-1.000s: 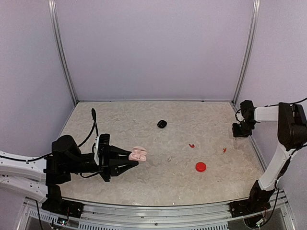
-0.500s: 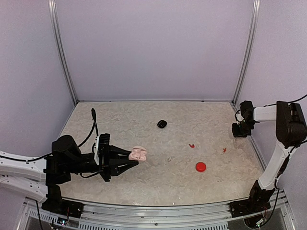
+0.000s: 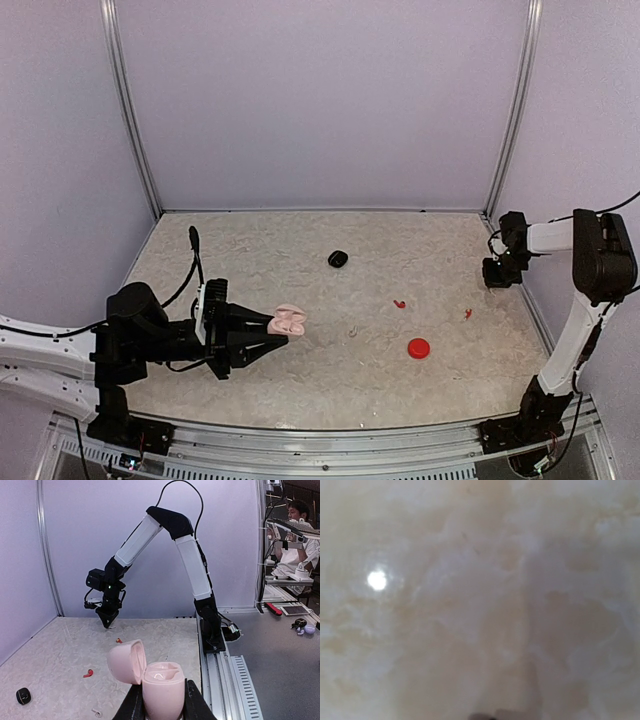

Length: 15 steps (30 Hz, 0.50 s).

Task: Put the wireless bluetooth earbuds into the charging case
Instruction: Pick up the right earbud from the center of the board.

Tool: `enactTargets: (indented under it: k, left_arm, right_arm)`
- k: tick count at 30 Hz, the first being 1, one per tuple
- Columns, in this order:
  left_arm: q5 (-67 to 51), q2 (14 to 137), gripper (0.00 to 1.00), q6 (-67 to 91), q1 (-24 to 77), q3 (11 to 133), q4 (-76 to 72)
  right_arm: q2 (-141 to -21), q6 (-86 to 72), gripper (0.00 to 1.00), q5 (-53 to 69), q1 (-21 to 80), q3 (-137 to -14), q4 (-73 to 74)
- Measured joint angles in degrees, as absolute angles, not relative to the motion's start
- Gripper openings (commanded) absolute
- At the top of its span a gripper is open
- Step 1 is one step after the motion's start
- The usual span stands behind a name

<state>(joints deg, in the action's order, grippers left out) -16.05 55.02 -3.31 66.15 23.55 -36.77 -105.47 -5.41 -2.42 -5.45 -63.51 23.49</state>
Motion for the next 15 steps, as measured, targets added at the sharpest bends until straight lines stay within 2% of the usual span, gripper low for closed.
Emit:
enactTargets:
  k: [5, 15]
  left_arm:
    - [-16.0, 55.0, 0.1, -3.3, 66.2, 23.3, -36.8]
    - [-15.2, 54.7, 0.1, -3.0, 66.2, 22.5, -36.9]
  right_arm:
    - [-105.5, -5.5, 0.0, -1.3, -5.5, -63.5, 23.2]
    - [-99.8, -7.0, 0.0, 7.0, -5.5, -59.9, 21.2]
